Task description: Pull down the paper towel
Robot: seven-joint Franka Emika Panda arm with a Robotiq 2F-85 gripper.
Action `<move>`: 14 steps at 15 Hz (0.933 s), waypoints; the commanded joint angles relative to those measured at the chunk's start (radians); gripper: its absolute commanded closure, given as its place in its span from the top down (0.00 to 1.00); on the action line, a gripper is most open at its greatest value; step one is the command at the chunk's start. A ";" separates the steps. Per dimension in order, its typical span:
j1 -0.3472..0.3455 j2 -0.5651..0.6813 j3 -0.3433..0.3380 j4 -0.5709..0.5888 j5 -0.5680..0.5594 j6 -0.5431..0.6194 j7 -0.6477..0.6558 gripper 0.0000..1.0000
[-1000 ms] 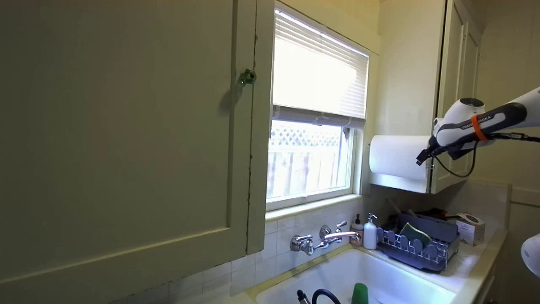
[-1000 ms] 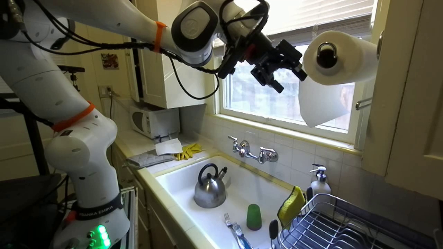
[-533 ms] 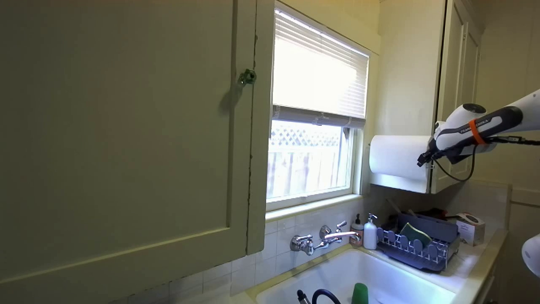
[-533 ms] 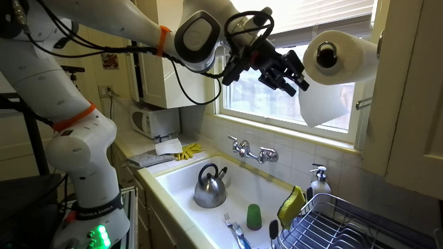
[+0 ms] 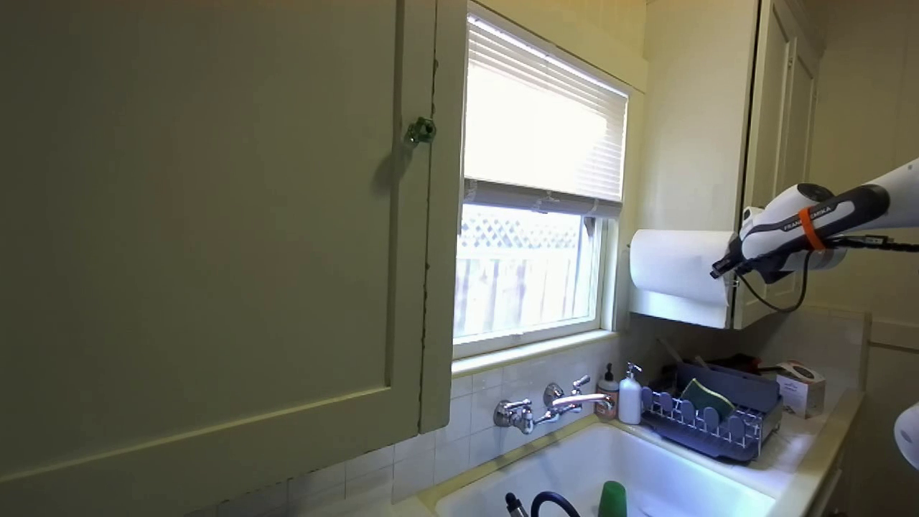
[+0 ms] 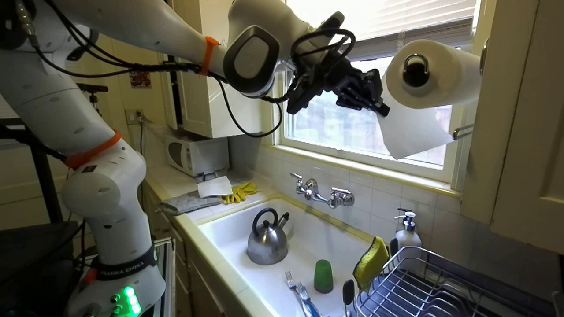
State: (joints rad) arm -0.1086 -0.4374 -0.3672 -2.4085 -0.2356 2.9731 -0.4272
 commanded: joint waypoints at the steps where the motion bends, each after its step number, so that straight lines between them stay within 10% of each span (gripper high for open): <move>1: 0.076 -0.009 -0.060 -0.038 0.032 -0.029 -0.066 0.00; 14: 0.196 0.004 -0.099 -0.164 0.241 -0.424 -0.414 0.00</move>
State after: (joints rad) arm 0.0811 -0.4321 -0.4585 -2.5397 -0.0610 2.6281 -0.7352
